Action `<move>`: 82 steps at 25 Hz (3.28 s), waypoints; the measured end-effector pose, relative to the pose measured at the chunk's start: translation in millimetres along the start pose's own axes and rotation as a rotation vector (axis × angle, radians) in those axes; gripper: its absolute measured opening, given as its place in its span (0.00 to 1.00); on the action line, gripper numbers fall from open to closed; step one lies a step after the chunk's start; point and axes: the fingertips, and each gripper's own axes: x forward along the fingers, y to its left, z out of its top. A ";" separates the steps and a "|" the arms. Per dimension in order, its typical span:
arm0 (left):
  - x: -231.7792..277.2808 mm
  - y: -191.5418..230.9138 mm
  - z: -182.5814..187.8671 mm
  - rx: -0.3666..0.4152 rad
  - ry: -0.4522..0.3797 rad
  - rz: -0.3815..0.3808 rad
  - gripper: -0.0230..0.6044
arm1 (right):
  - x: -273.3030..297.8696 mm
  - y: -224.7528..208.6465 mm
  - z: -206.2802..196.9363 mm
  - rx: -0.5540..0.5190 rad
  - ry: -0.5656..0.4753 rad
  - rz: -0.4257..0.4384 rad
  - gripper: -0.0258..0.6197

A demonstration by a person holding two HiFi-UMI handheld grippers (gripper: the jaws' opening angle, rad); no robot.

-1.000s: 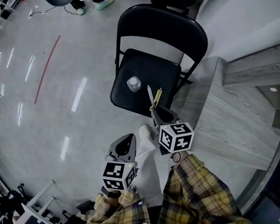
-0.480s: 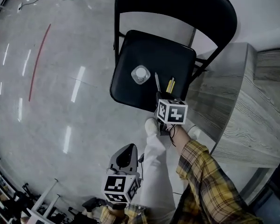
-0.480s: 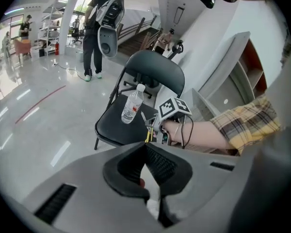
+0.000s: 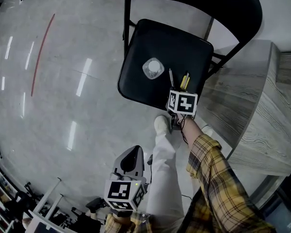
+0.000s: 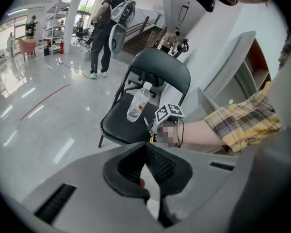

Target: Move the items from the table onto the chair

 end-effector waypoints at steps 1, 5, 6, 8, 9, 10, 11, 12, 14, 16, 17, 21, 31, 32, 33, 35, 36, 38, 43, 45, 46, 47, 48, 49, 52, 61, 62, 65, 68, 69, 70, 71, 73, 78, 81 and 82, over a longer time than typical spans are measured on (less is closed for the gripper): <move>0.2 -1.2 1.8 0.003 -0.004 -0.001 0.04 | -0.9 -0.4 -0.3 0.004 -0.002 0.000 0.14; -2.0 -11.1 11.1 0.037 -0.022 -0.017 0.04 | -12.4 2.1 0.2 -0.001 -0.011 0.031 0.14; -3.2 -13.7 14.4 0.048 -0.027 -0.020 0.04 | -17.6 3.9 2.6 0.001 -0.020 0.042 0.14; -6.6 -18.7 22.5 0.070 -0.039 -0.023 0.04 | -32.0 10.7 10.3 0.020 -0.046 0.068 0.14; -9.6 -21.5 27.2 0.079 -0.045 -0.025 0.04 | -42.0 16.6 14.9 0.033 -0.064 0.085 0.14; -13.9 -25.0 32.2 0.088 -0.051 -0.027 0.04 | -54.1 24.4 19.3 0.043 -0.082 0.107 0.14; -19.3 -29.5 38.1 0.096 -0.058 -0.031 0.04 | -68.2 33.9 23.9 0.048 -0.100 0.135 0.14; -25.3 -34.8 45.4 0.107 -0.069 -0.036 0.04 | -83.8 44.4 29.5 0.049 -0.120 0.168 0.14; -38.4 -46.2 64.4 0.140 -0.101 -0.045 0.04 | -117.3 66.5 41.9 0.045 -0.160 0.243 0.14; -54.8 -57.7 83.0 0.180 -0.134 -0.047 0.04 | -153.7 88.8 48.7 0.031 -0.180 0.321 0.14; -64.0 -63.4 91.0 0.198 -0.150 -0.046 0.04 | -174.1 99.6 50.1 0.018 -0.189 0.356 0.14; -96.2 -92.2 130.9 0.275 -0.234 -0.049 0.04 | -271.6 132.1 66.7 -0.033 -0.297 0.490 0.13; -171.6 -243.6 198.4 0.395 -0.410 -0.224 0.04 | -541.4 108.7 77.0 -0.206 -0.663 0.638 0.07; -174.3 -265.4 200.0 0.416 -0.418 -0.252 0.04 | -562.9 94.2 76.3 -0.227 -0.699 0.622 0.07; -176.1 -287.2 199.7 0.436 -0.424 -0.279 0.04 | -582.6 78.1 74.1 -0.246 -0.732 0.603 0.07; -178.5 -329.1 195.3 0.469 -0.433 -0.324 0.04 | -617.4 42.8 66.4 -0.280 -0.786 0.561 0.07; -178.7 -349.7 192.3 0.485 -0.436 -0.344 0.04 | -632.5 23.6 62.0 -0.291 -0.809 0.537 0.07; -175.7 -391.1 185.0 0.519 -0.438 -0.382 0.04 | -657.9 -18.8 52.7 -0.294 -0.852 0.483 0.07; -158.7 -497.3 155.9 0.589 -0.426 -0.470 0.04 | -700.1 -139.1 24.7 -0.205 -0.924 0.361 0.07; -150.5 -534.8 140.6 0.615 -0.409 -0.503 0.04 | -712.4 -186.2 11.9 -0.140 -0.948 0.315 0.07; -146.7 -551.4 132.1 0.625 -0.402 -0.516 0.04 | -718.0 -208.5 4.7 -0.108 -0.956 0.296 0.07; -143.4 -566.8 123.3 0.631 -0.397 -0.529 0.04 | -723.4 -229.7 -3.0 -0.081 -0.963 0.277 0.07; -140.6 -580.8 114.7 0.636 -0.394 -0.539 0.04 | -728.7 -249.5 -10.7 -0.061 -0.968 0.256 0.07; -138.2 -593.4 106.7 0.639 -0.391 -0.547 0.04 | -733.6 -267.4 -18.2 -0.049 -0.971 0.234 0.07; -132.4 -622.0 87.7 0.646 -0.384 -0.561 0.04 | -744.5 -308.8 -38.3 -0.033 -0.974 0.170 0.07; -122.2 -657.4 64.4 0.689 -0.351 -0.578 0.04 | -751.8 -355.7 -64.9 0.035 -0.991 0.106 0.07; -121.6 -659.5 64.9 0.692 -0.352 -0.580 0.04 | -751.7 -356.8 -65.7 0.038 -0.992 0.106 0.07; -117.9 -665.6 66.9 0.702 -0.351 -0.584 0.04 | -751.2 -359.8 -66.3 0.042 -0.992 0.105 0.07; -116.2 -670.0 67.0 0.710 -0.344 -0.588 0.04 | -750.8 -363.3 -66.3 0.054 -0.988 0.107 0.07; -116.1 -670.6 66.7 0.712 -0.342 -0.588 0.04 | -750.4 -364.3 -66.2 0.057 -0.987 0.107 0.07; -115.8 -670.5 66.4 0.714 -0.339 -0.587 0.04 | -749.8 -365.0 -66.0 0.059 -0.986 0.107 0.07; -115.1 -669.9 66.1 0.714 -0.336 -0.585 0.04 | -748.9 -365.3 -65.8 0.059 -0.984 0.108 0.07; -113.6 -667.7 66.4 0.713 -0.332 -0.579 0.04 | -746.4 -364.3 -65.2 0.058 -0.978 0.113 0.07; -113.7 -664.6 70.4 0.709 -0.337 -0.567 0.04 | -739.2 -360.2 -63.4 0.049 -0.957 0.135 0.07; -113.1 -664.0 70.9 0.708 -0.336 -0.558 0.04 | -736.5 -359.7 -62.9 0.042 -0.946 0.143 0.07; -112.5 -663.7 70.5 0.707 -0.334 -0.555 0.04 | -735.7 -360.0 -63.1 0.042 -0.943 0.144 0.07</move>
